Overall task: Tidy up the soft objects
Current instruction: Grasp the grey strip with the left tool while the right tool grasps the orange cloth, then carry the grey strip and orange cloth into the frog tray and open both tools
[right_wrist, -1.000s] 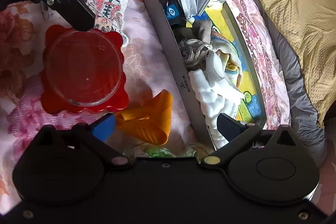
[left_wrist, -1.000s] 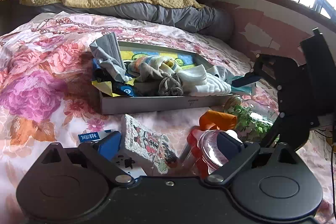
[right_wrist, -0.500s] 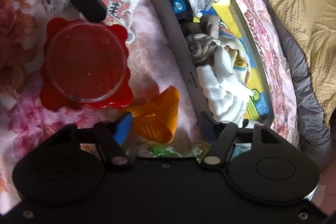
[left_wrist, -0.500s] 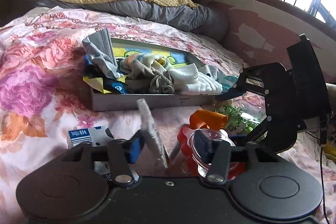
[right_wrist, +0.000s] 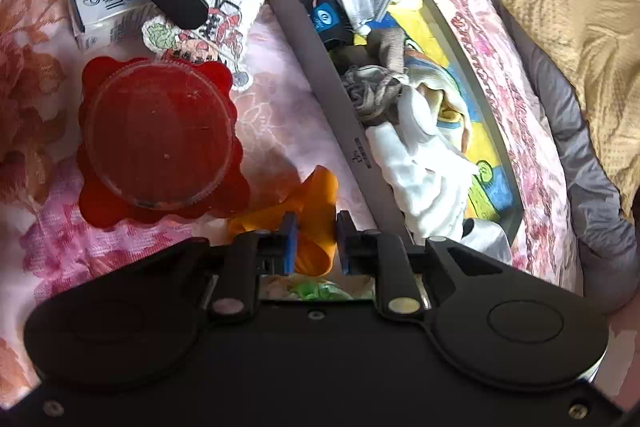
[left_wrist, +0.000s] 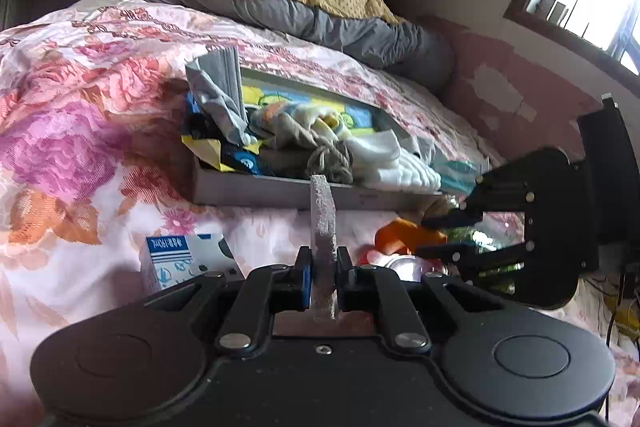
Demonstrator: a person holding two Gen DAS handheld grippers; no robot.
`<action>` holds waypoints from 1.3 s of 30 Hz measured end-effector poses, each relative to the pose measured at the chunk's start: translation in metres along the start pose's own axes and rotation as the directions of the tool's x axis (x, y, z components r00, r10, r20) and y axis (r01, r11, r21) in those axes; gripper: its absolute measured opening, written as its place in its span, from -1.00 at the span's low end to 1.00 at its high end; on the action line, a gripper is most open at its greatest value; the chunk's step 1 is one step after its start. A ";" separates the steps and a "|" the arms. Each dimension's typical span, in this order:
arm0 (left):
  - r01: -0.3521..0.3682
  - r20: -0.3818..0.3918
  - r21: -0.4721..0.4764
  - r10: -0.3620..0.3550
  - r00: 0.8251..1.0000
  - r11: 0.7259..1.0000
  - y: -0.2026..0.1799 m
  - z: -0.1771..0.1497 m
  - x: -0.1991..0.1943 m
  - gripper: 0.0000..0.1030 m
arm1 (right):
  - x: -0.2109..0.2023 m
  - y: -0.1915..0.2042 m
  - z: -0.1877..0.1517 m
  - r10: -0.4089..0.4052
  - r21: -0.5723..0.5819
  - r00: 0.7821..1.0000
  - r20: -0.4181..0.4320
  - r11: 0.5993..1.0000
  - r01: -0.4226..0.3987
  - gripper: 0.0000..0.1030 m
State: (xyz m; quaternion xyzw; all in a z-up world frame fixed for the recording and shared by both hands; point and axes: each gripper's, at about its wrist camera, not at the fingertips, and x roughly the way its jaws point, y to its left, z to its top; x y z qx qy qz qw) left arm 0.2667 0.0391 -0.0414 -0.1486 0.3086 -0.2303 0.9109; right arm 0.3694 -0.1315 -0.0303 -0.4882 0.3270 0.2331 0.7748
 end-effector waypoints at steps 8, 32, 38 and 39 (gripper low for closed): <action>-0.014 0.048 0.013 0.014 0.999 1.000 -0.015 0.006 -0.016 -0.77 | -0.019 -0.001 -0.004 -0.079 0.048 0.995 0.053 0.996 0.077 -0.81; -0.124 0.201 0.102 0.102 0.974 0.987 -0.051 0.067 -0.006 -0.77 | -0.062 -0.049 0.013 -0.315 0.360 0.912 0.263 0.909 0.211 -0.82; -0.175 0.192 0.078 0.157 0.969 0.981 -0.045 0.078 0.025 -0.77 | -0.039 -0.076 0.021 -0.354 0.478 0.896 0.268 0.856 0.195 -0.81; -0.178 0.192 0.070 0.162 0.968 0.982 -0.043 0.079 0.030 -0.77 | -0.036 -0.077 0.022 -0.355 0.487 0.898 0.261 0.851 0.195 -0.81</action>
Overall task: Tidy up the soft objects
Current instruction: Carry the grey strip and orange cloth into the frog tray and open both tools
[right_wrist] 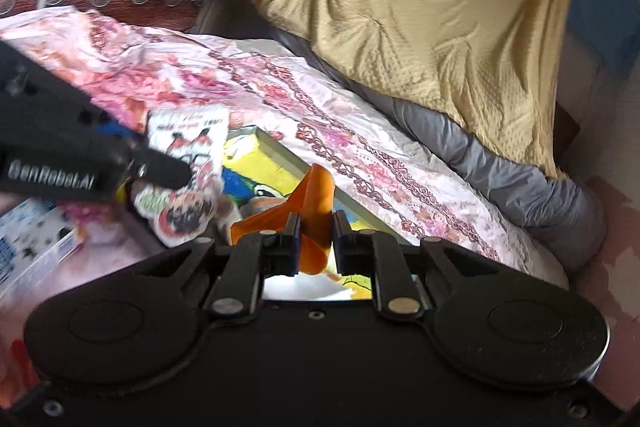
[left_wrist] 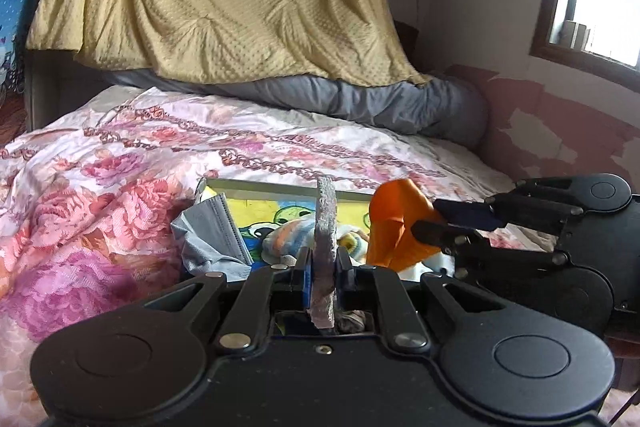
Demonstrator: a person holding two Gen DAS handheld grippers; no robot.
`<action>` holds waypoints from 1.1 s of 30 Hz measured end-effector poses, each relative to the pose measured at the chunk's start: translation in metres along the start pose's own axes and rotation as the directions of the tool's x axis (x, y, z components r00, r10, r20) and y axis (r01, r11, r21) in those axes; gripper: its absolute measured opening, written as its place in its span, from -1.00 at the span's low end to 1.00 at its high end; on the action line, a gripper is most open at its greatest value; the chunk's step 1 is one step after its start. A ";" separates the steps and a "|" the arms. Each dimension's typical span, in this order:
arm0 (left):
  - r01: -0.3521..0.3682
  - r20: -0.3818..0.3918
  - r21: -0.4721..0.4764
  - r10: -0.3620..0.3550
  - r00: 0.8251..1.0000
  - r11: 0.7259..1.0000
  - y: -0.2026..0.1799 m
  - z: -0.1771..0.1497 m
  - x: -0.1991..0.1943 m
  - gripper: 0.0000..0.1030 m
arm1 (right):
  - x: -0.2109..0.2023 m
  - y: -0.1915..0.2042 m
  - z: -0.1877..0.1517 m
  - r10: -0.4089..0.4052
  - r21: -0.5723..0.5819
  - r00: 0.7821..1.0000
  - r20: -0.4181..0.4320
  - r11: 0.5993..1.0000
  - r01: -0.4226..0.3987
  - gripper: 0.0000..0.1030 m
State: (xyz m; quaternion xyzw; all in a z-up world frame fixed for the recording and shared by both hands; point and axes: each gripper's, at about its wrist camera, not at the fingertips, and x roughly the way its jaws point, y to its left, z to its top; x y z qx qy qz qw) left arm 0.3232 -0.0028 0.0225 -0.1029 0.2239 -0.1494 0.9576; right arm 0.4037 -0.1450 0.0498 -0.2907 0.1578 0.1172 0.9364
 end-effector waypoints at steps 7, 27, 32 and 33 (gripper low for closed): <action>-0.033 -0.018 0.005 0.033 0.999 0.999 0.003 -0.001 0.027 -0.77 | 0.033 0.001 -0.006 -0.005 0.050 0.996 -0.092 0.999 0.010 -0.81; -0.095 -0.078 0.021 0.096 0.992 0.995 0.004 0.004 0.066 -0.71 | 0.073 -0.030 -0.034 0.047 0.336 0.980 -0.194 0.942 0.021 -0.76; -0.133 -0.097 0.039 0.136 0.986 0.990 0.004 0.007 0.070 -0.59 | 0.070 -0.035 -0.040 0.047 0.352 0.979 -0.197 0.936 0.026 -0.74; -0.139 -0.101 0.038 0.142 0.985 0.990 0.005 0.007 0.070 -0.57 | 0.070 -0.035 -0.041 0.049 0.352 0.979 -0.196 0.936 0.024 -0.73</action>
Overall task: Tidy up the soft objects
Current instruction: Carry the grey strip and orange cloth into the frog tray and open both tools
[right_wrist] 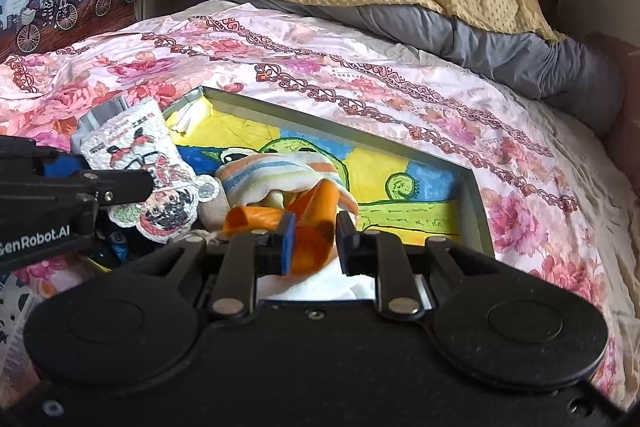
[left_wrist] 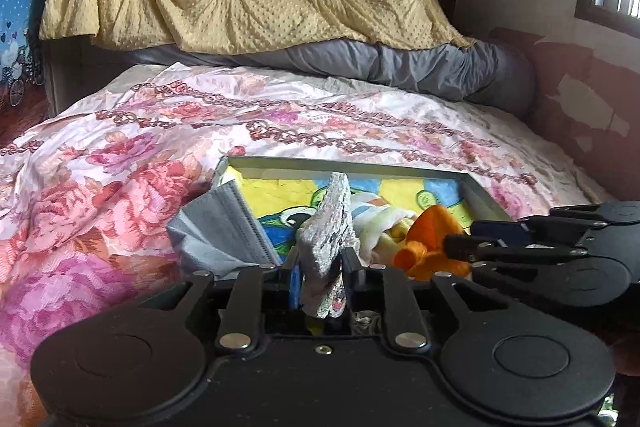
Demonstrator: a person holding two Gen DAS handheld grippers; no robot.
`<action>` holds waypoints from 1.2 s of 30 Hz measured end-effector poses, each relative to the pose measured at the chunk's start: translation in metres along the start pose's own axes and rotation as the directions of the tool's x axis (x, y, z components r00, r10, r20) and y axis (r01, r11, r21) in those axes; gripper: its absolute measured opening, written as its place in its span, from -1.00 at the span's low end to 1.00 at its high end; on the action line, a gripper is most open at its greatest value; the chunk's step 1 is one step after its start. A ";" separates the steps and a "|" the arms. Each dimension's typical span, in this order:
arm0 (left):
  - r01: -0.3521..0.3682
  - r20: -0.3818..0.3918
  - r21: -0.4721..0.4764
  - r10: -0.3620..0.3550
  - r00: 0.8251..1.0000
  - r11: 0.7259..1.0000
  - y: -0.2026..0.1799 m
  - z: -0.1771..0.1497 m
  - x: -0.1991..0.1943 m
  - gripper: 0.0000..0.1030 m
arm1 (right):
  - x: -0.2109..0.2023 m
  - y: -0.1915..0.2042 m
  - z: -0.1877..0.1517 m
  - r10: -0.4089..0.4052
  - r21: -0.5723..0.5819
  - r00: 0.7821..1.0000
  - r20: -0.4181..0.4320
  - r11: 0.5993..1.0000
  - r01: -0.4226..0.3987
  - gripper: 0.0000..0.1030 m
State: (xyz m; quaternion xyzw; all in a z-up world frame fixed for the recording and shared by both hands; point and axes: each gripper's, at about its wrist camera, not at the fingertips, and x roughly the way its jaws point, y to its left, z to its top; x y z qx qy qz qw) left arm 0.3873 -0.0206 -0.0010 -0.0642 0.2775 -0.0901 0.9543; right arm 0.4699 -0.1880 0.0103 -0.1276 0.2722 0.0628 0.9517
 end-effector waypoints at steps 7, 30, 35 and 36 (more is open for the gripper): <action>-0.041 -0.012 -0.008 0.041 0.999 0.999 0.007 0.001 -0.001 -0.25 | -0.013 0.000 0.002 -0.002 0.008 1.000 0.010 1.000 0.002 -0.47; -0.145 0.136 0.040 0.138 0.981 0.989 -0.009 0.007 -0.101 0.71 | -0.125 -0.013 0.007 0.087 0.071 0.981 0.176 0.992 -0.101 0.62; -0.141 0.176 0.040 0.132 0.976 0.989 -0.016 0.004 -0.131 0.88 | -0.153 -0.015 0.000 0.093 0.090 0.969 0.227 0.989 -0.116 0.86; -0.141 0.181 0.042 0.131 0.975 0.989 -0.018 0.002 -0.137 0.89 | -0.158 -0.015 -0.002 0.095 0.092 0.967 0.238 0.989 -0.120 0.89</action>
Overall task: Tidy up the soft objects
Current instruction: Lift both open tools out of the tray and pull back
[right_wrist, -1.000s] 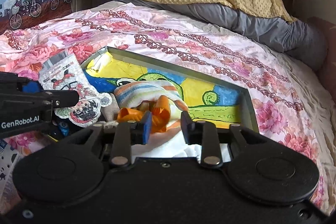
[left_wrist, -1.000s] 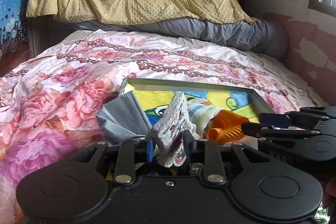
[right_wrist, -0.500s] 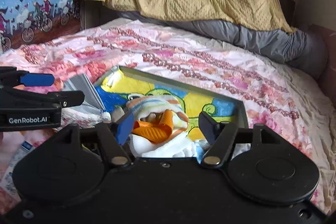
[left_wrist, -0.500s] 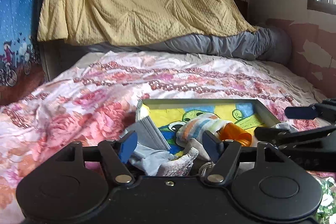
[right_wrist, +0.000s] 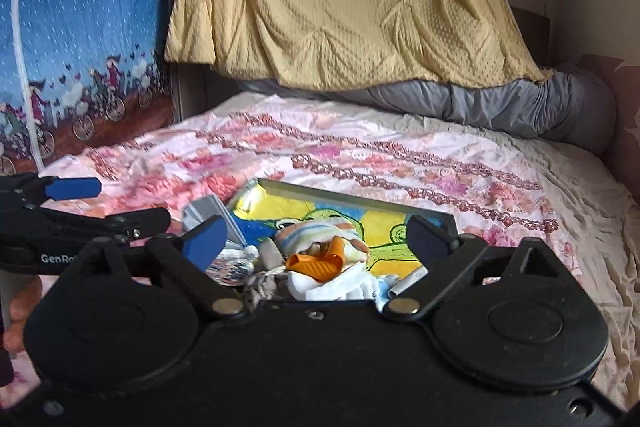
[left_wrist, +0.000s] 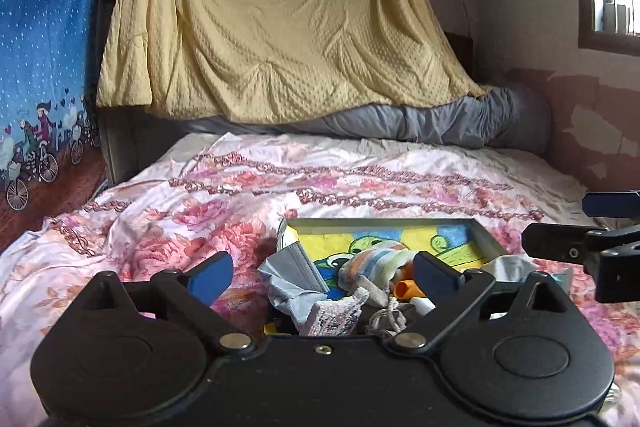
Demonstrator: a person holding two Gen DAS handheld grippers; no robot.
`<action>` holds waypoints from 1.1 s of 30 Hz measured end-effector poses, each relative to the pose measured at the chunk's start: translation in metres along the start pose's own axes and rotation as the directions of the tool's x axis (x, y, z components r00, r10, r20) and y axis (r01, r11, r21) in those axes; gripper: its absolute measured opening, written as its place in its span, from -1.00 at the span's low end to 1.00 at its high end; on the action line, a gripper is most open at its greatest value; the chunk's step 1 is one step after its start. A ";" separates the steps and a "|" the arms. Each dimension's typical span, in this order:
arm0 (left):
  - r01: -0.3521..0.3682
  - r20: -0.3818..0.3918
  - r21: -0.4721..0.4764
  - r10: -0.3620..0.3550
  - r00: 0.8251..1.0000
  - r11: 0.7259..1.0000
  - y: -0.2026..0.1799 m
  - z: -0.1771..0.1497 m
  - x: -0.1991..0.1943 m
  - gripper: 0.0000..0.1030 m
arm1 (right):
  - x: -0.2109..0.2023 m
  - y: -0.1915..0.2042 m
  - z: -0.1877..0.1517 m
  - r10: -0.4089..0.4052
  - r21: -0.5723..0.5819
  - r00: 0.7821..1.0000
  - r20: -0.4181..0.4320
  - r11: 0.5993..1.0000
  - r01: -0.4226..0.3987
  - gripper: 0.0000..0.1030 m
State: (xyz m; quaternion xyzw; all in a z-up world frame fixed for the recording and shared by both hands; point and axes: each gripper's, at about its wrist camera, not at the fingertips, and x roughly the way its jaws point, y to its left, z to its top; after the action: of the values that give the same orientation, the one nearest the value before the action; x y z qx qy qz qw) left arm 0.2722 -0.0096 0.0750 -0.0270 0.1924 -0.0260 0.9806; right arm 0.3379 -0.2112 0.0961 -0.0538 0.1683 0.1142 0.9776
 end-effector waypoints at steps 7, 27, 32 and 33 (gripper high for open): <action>0.002 0.031 0.012 -0.002 1.000 1.000 -0.012 0.002 -0.037 0.94 | -0.035 0.003 -0.006 0.015 0.014 0.999 0.044 1.000 -0.016 0.95; -0.012 0.089 -0.026 0.014 0.996 1.000 -0.007 -0.022 -0.105 0.98 | -0.074 0.004 -0.037 -0.006 0.096 0.993 0.120 0.995 -0.006 0.99; -0.021 0.087 -0.011 0.022 0.996 1.000 0.000 -0.036 -0.110 0.98 | -0.077 0.003 -0.043 -0.013 0.142 0.989 0.147 0.990 -0.008 0.99; -0.023 0.087 -0.014 0.024 0.996 1.000 0.002 -0.038 -0.110 0.98 | -0.077 0.003 -0.043 -0.014 0.145 0.988 0.151 0.989 -0.008 0.99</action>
State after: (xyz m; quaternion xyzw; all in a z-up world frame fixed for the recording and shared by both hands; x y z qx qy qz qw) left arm 0.1566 -0.0020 0.0814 -0.0319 0.1497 -0.0119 0.9881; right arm 0.2530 -0.2302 0.0813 0.0260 0.1011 0.1039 0.9891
